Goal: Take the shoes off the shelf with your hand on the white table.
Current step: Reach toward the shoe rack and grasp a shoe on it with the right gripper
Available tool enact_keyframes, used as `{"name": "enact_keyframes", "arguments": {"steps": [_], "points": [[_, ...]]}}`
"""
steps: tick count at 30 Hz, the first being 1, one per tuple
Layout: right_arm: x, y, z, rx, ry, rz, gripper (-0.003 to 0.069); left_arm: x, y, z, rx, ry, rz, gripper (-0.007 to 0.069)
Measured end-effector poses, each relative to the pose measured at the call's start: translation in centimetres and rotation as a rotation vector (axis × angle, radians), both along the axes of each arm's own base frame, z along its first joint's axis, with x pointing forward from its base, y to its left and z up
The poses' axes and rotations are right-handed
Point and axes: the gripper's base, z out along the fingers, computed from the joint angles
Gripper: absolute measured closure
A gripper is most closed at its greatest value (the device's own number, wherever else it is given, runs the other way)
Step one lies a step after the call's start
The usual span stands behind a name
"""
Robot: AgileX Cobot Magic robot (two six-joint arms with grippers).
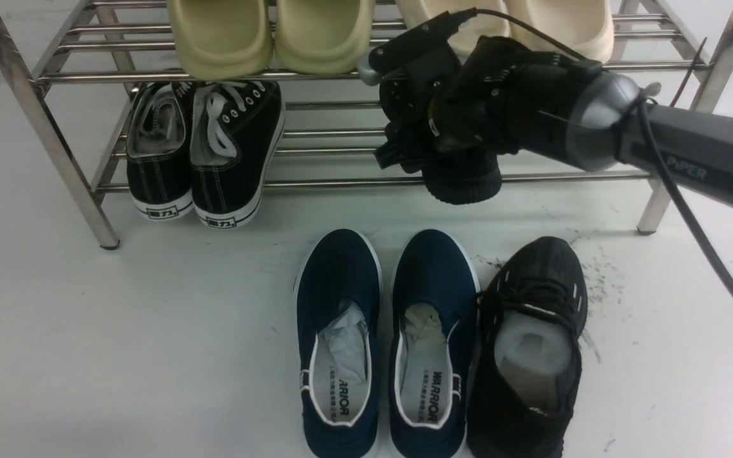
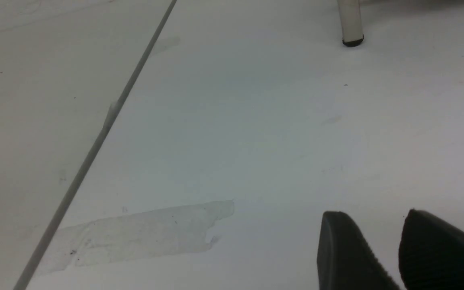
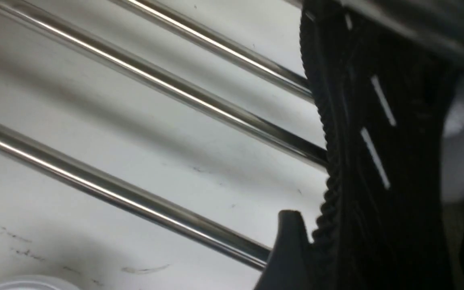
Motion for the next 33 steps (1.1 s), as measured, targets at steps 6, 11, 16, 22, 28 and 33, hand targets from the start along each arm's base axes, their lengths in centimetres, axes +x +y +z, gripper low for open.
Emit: {"name": "enact_keyframes", "arguments": {"steps": [6,11,16,22,28,33], "points": [[0.2,-0.1,-0.6,-0.044,-0.007,0.006,0.0363,0.0,0.0,0.0,0.0,0.0,0.0,0.0383],[0.2,-0.2,-0.6,-0.068,-0.009,0.004,0.0632,0.0,0.0,0.0,0.0,0.0,0.0,0.0383],[-0.5,-0.8,0.4,-0.085,0.033,-0.029,0.0645,0.0,0.0,0.0,0.0,0.0,0.0,0.0383],[-2.5,-0.9,2.3,-0.09,0.132,-0.003,0.0645,0.0,0.0,0.0,0.0,0.0,0.0,0.0383],[-5.9,-0.5,5.9,-0.032,0.243,0.087,0.0645,0.0,0.0,0.0,0.0,0.0,0.0,0.0383],[-7.8,-1.2,8.0,-0.034,0.292,0.099,0.0645,0.0,0.0,0.0,0.0,0.0,0.0,0.0383]]}}
